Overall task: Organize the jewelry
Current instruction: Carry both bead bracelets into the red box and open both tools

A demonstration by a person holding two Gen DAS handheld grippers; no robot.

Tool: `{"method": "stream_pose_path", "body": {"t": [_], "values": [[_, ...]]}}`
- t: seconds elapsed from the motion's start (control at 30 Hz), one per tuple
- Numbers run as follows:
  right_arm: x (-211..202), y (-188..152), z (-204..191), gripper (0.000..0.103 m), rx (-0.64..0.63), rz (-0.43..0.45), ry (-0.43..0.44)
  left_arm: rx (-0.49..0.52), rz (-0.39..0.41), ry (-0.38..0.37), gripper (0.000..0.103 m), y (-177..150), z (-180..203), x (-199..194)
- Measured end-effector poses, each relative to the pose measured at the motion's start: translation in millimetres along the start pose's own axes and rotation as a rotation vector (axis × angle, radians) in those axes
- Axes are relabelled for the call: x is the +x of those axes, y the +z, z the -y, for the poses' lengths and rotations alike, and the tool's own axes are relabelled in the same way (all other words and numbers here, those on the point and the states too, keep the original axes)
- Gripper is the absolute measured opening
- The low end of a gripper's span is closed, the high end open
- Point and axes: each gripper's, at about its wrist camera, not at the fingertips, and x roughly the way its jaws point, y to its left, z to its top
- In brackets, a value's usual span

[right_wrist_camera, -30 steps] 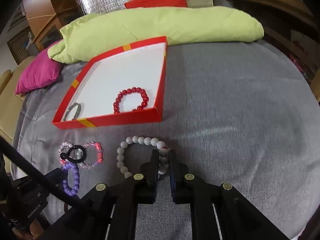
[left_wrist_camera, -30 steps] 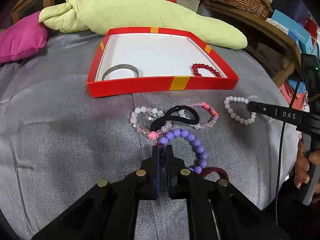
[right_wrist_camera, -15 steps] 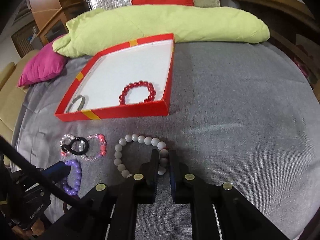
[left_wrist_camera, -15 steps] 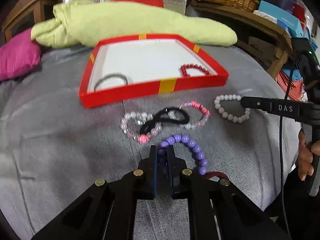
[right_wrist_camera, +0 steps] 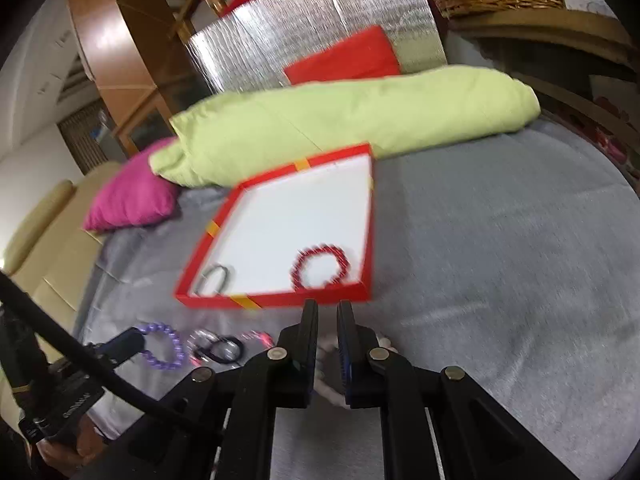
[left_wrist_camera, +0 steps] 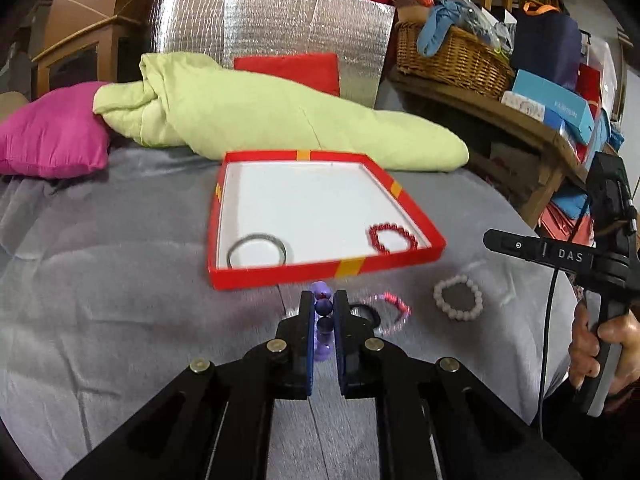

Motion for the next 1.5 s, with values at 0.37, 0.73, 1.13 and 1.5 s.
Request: {"method": "stream_pose_path", "body": {"t": [0.37,0.73,1.13,1.5], "values": [[24.4,1.9,28.0,0.081,0.077,-0.144,-0.124,-0.026,-0.019,0.023,0.009,4.0,-10.6,7.1],[55.0,-26.3,8.7,0.011,-0.104,-0.279,-0.22,0.024,-0.014,0.035,0.009,0.1,4.0,7.0],[5.9,12.6,-4.3,0.011,-0.013,-0.046,-0.022,-0.026,0.033,-0.023,0.009,20.0,-1.4,-7.0],[47.9,57.8,-17.3,0.011,0.13,-0.028,0.133,-0.013,0.071,-0.087,0.009,92.5,-8.1,31.3]]}}
